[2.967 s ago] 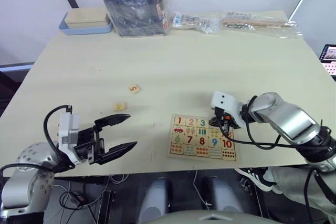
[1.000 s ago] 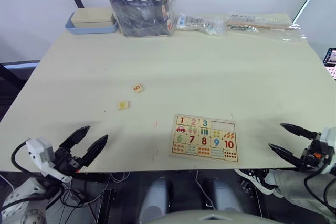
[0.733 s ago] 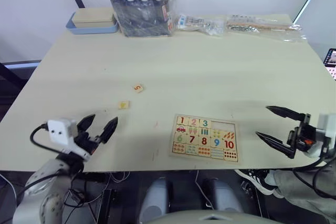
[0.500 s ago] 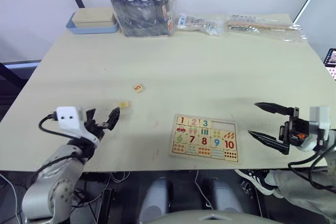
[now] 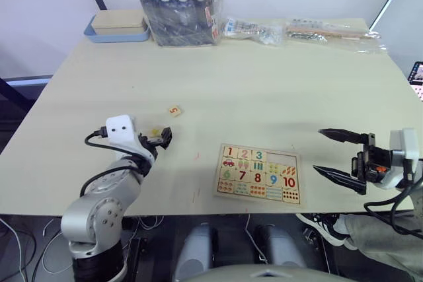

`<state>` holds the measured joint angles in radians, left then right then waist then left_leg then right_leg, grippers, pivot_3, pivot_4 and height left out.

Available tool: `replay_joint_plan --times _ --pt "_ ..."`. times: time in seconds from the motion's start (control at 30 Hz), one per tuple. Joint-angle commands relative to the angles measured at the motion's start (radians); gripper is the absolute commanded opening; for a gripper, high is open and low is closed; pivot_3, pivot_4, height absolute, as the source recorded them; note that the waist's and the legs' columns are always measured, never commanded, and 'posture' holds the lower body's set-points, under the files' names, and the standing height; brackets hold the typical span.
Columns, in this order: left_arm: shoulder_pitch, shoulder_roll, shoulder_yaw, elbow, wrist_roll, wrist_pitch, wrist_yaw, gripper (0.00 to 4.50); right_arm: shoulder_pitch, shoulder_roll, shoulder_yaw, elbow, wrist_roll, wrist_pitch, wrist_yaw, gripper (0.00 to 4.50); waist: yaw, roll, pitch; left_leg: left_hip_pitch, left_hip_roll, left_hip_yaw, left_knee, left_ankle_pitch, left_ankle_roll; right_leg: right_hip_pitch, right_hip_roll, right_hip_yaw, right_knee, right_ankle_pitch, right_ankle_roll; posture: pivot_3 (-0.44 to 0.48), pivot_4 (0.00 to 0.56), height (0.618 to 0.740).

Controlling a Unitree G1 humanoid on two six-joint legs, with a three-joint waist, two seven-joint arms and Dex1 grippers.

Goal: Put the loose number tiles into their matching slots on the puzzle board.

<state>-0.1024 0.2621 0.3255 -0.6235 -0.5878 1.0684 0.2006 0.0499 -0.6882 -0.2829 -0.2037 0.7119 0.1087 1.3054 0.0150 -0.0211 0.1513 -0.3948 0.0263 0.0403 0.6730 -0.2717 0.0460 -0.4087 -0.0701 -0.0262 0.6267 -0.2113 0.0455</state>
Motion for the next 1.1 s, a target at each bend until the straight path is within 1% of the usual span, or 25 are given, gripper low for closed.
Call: replay_joint_plan --times 0.03,0.27,0.47,0.7,0.93,0.97,1.0,1.03,1.07,1.1 --pt "-0.034 -0.005 -0.03 -0.034 0.049 0.039 0.046 4.5 -0.015 -0.016 -0.024 -0.005 0.016 0.006 0.008 4.46 -0.001 0.0 0.0 0.0 0.0 0.0 0.0 0.0 0.0 0.0 0.0 0.0 0.0 0.0 0.0 0.0 0.15 0.74" --pt "-0.096 -0.022 -0.073 0.037 0.149 0.063 0.076 4.5 -0.02 -0.033 -0.035 -0.002 0.027 0.021 0.025 4.46 0.002 0.0 0.0 0.0 -0.001 0.0 0.0 0.0 0.0 0.0 0.0 0.0 0.0 0.0 0.0 0.0 0.15 0.74" --pt "-0.11 -0.026 -0.083 0.087 0.209 0.056 0.056 4.5 0.005 -0.018 -0.062 -0.015 0.046 -0.006 0.04 4.46 0.002 0.0 0.0 0.0 -0.001 -0.001 0.0 0.0 0.0 0.0 0.0 0.0 0.0 0.0 0.0 0.0 0.15 0.74" --pt "-0.148 -0.042 -0.102 0.157 0.254 0.034 0.026 4.5 0.061 -0.01 -0.086 -0.044 0.048 -0.016 0.037 4.46 0.004 0.0 0.0 0.0 -0.002 -0.001 0.0 0.0 0.0 0.0 -0.001 0.0 0.0 0.0 0.0 0.0 0.15 0.74" --pt "-0.159 -0.062 -0.083 0.174 0.279 0.067 0.009 4.5 0.121 -0.002 -0.127 -0.066 0.048 -0.04 0.041 4.46 0.002 0.0 0.0 -0.001 -0.002 -0.002 0.0 0.0 0.0 0.0 -0.001 0.0 0.0 0.0 0.0 0.0 0.15 0.74" --pt "-0.158 -0.065 -0.083 0.173 0.284 0.07 0.01 3.96 0.126 -0.002 -0.129 -0.067 0.048 -0.041 0.042 4.5 0.002 0.0 0.0 -0.001 -0.002 -0.002 0.0 0.0 0.0 0.0 -0.001 0.0 0.0 0.0 0.0 0.0 0.15 0.74" --pt "-0.157 -0.066 -0.083 0.172 0.288 0.072 0.009 3.77 0.129 -0.002 -0.129 -0.068 0.047 -0.043 0.041 4.5 0.002 0.0 0.0 -0.001 -0.002 -0.002 0.0 0.0 0.0 0.0 -0.001 0.0 0.0 0.0 0.0 0.0 0.15 0.74" --pt "-0.155 -0.069 -0.084 0.17 0.293 0.075 0.008 3.37 0.131 0.0 -0.129 -0.07 0.047 -0.045 0.038 4.5 0.003 0.0 0.0 -0.001 -0.002 -0.002 0.0 0.0 0.0 0.0 -0.001 0.0 0.0 0.0 0.0 0.0 0.15 0.74" --pt "-0.154 -0.071 -0.084 0.168 0.298 0.077 0.007 2.81 0.133 0.001 -0.127 -0.072 0.047 -0.046 0.035 4.5 0.003 0.0 0.0 -0.001 -0.002 -0.002 0.0 0.0 0.0 0.0 -0.001 0.0 0.0 0.0 0.0 0.0 0.15 0.74" --pt "-0.152 -0.074 -0.083 0.166 0.301 0.079 0.007 2.81 0.135 0.003 -0.126 -0.074 0.046 -0.047 0.033 4.5 0.003 0.0 0.0 -0.001 -0.002 -0.002 0.0 0.0 0.0 0.0 -0.001 0.0 0.0 0.0 0.0 0.0 0.15 0.74"
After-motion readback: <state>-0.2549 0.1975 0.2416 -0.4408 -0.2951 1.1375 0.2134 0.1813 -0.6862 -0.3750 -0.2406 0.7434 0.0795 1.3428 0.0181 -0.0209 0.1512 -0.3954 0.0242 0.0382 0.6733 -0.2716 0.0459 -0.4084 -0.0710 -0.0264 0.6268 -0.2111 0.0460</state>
